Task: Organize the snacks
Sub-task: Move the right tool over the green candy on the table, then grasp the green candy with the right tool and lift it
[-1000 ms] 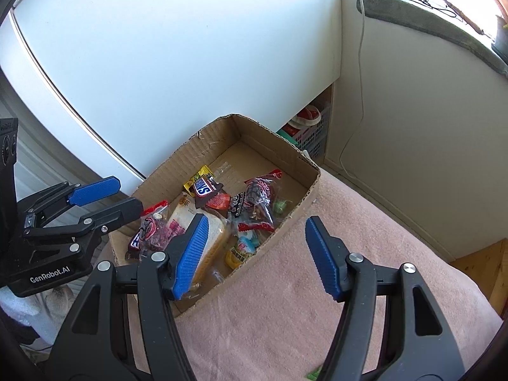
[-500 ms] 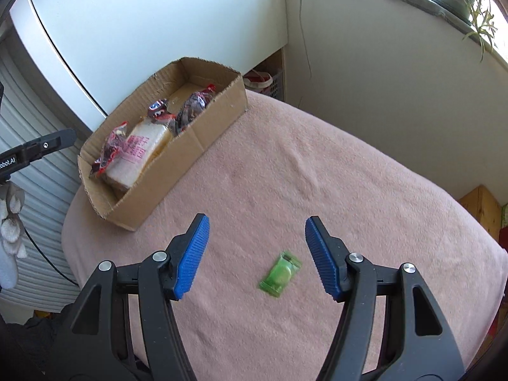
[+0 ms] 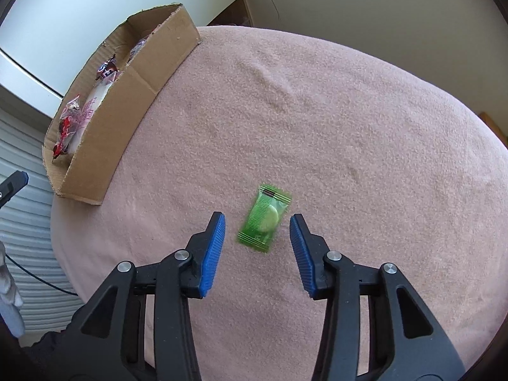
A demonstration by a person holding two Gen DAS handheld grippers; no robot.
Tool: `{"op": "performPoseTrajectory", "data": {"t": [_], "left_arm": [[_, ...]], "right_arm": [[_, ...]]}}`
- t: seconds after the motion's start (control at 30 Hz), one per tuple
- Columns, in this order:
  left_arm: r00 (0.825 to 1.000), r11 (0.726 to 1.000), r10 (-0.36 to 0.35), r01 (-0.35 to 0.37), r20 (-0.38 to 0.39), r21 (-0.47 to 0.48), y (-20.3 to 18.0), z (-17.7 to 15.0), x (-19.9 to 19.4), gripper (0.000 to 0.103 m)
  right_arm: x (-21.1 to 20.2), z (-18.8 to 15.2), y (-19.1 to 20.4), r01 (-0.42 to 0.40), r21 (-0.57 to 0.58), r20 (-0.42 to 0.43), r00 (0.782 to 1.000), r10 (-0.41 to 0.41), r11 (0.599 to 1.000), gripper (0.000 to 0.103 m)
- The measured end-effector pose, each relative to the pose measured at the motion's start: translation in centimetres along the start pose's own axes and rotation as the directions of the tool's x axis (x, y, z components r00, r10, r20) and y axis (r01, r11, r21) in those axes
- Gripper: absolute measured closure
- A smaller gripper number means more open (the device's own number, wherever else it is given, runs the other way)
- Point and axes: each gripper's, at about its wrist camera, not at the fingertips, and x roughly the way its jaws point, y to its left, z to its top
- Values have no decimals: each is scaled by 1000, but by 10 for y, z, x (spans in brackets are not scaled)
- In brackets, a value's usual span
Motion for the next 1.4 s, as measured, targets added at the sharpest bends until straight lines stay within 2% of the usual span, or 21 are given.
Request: {"op": "performPoseTrajectory", "data": {"t": [0.23, 0.37, 0.5, 0.93, 1.23, 1.4], "left_arm": [[1000, 1000, 4, -4, -15, -25, 7, -7, 2, 48], [1000, 1000, 6, -6, -10, -30, 9, -7, 2, 48], [1000, 1000, 5, -5, -5, -29, 8, -6, 0, 48], [1000, 998, 19, -17, 23, -56, 18, -3, -8, 48], [998, 998, 31, -29, 46, -55, 19, 2, -13, 48], [997, 998, 44, -41, 63, -47, 18, 5, -17, 48]], "right_arm": [[13, 1, 7, 37, -20, -29, 999, -38, 999, 62], [17, 3, 12, 65, -34, -31, 997, -66, 997, 77], [19, 3, 16, 71, -55, -32, 997, -73, 996, 80], [-17, 27, 76, -28, -150, 66, 997, 38, 988, 81], [-39, 61, 122, -94, -250, 113, 986, 125, 964, 81], [-44, 62, 148, -116, -311, 114, 981, 158, 943, 81]]}}
